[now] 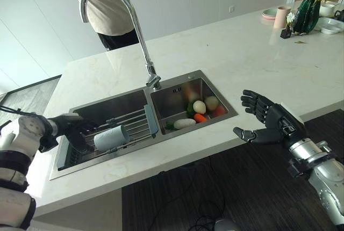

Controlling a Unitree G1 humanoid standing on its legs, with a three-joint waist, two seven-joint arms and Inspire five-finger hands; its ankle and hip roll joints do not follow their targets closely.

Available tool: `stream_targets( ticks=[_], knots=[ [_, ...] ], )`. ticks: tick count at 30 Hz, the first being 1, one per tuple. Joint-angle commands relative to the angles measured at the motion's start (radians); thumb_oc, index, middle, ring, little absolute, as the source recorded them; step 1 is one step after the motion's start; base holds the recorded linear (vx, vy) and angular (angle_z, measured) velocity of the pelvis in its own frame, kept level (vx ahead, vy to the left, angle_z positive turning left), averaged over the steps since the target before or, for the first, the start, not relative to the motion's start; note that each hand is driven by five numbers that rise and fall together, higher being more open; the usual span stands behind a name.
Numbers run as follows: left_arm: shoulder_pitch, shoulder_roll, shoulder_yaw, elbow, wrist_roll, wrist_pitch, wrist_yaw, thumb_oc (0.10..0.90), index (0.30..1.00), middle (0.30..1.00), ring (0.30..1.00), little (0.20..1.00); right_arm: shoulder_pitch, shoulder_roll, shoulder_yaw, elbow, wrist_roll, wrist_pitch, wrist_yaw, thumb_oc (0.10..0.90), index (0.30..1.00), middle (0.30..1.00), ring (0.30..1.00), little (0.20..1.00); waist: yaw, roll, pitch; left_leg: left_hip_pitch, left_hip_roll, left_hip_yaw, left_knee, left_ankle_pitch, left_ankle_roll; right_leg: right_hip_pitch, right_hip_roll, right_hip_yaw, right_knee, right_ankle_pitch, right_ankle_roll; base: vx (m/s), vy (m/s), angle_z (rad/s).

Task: Place the dishes in the dishwasher.

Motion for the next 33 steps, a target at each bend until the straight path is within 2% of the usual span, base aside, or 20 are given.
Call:
stream_targets(
  ticks=[1,33],
  knots=[
    [-0.079,0.039,0.093,-0.001,0.023,-0.029,0.079,0.8,0.9,0.9,0.9,0.9,-0.102,-0.006,-0.061,-0.064,0.023,-0.124,0.003,0.8,0.9,0.9,0.9,0.9,-0.014,-0.003,-0.036,-0.042,0.002,-0.016,0.144,-0.191,0.01,0.097,-0.028,-0.017,-0.119,0.016,0.099,0.0,-0.001,-0.04],
    [-0.051,-0.014,0.105,0.078,0.026,-0.012,0.082,0.8,0.9,0.9,0.9,0.9,-0.087,0.002,-0.072,-0.068,0.005,-0.119,0.021,0.8,0.9,0.9,0.9,0.9,-0.043,-0.004,-0.033,-0.029,0.007,0.014,0.144,-0.198,0.015,0.091,-0.022,0.003,-0.119,0.018,0.1,0.0,0.003,-0.02]
  ],
)
